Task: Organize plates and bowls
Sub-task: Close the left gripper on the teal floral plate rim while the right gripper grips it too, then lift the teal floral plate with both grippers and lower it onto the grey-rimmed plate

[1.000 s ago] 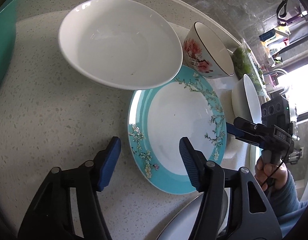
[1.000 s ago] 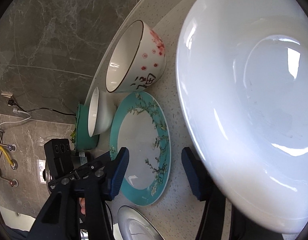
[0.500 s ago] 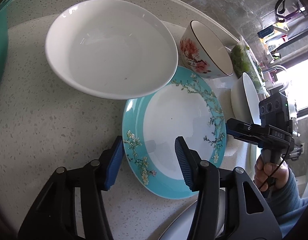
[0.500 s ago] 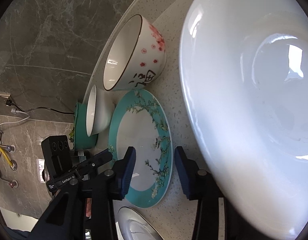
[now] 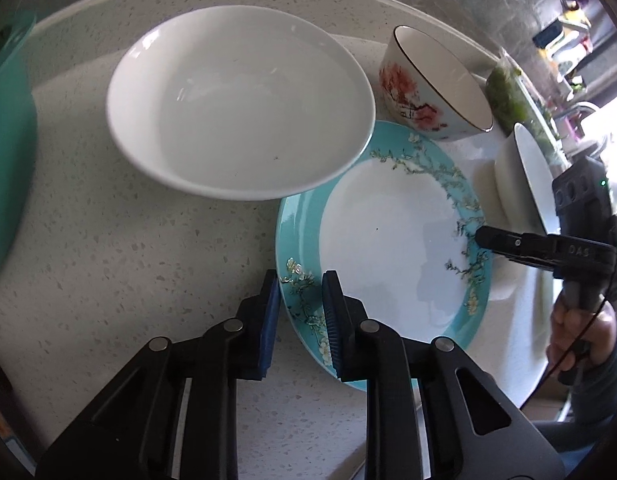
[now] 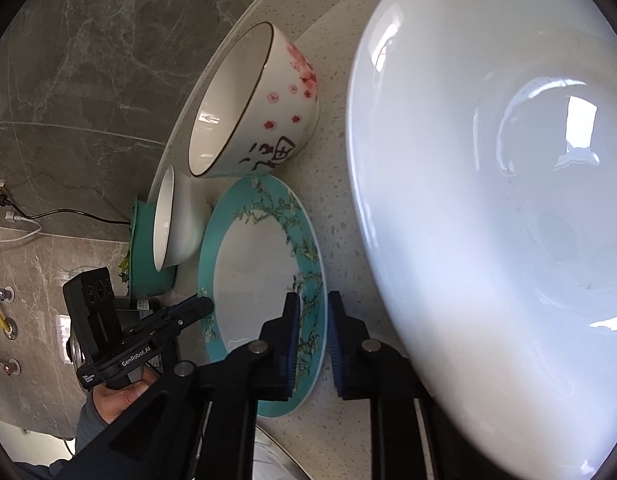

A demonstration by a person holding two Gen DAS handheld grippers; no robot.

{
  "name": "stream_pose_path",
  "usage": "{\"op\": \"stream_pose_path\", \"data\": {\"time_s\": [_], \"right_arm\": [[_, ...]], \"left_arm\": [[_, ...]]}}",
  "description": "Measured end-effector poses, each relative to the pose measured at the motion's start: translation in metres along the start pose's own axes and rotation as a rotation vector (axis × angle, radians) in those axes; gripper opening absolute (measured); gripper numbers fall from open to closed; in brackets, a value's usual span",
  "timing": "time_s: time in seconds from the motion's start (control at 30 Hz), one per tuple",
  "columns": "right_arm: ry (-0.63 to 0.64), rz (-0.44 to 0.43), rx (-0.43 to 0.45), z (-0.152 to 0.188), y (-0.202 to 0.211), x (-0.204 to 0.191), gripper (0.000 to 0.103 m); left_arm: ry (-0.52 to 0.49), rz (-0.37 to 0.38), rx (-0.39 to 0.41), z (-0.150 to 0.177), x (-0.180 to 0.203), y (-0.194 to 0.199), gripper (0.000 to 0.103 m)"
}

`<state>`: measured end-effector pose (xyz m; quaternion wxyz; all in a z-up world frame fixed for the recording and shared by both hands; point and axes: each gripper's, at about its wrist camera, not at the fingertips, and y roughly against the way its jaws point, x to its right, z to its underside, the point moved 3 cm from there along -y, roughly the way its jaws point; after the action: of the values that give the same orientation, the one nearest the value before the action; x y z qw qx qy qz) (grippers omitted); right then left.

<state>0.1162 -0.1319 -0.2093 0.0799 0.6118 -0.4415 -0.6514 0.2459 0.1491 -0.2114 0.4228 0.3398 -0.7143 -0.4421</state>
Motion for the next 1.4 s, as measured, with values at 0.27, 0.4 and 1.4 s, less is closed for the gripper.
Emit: {"op": "stream_pose_path", "data": {"time_s": [0.27,0.4,1.4], "right_arm": [[0.012,0.014,-0.001,0.003,-0.002,-0.002,0.016],[0.027,0.035,-0.002,0.005,-0.001,-0.004,0.016],[0.059,0.014,0.034,0.022,0.028,-0.034,0.017]], "left_arm": [[-0.013,-0.009,0.002,-0.001,0.001,-0.001,0.019],[-0.009,-0.008,0.008,0.000,0.002,-0.001,0.018],[0.006,0.039,0.072,0.029,0.028,0.052,0.016]]}}
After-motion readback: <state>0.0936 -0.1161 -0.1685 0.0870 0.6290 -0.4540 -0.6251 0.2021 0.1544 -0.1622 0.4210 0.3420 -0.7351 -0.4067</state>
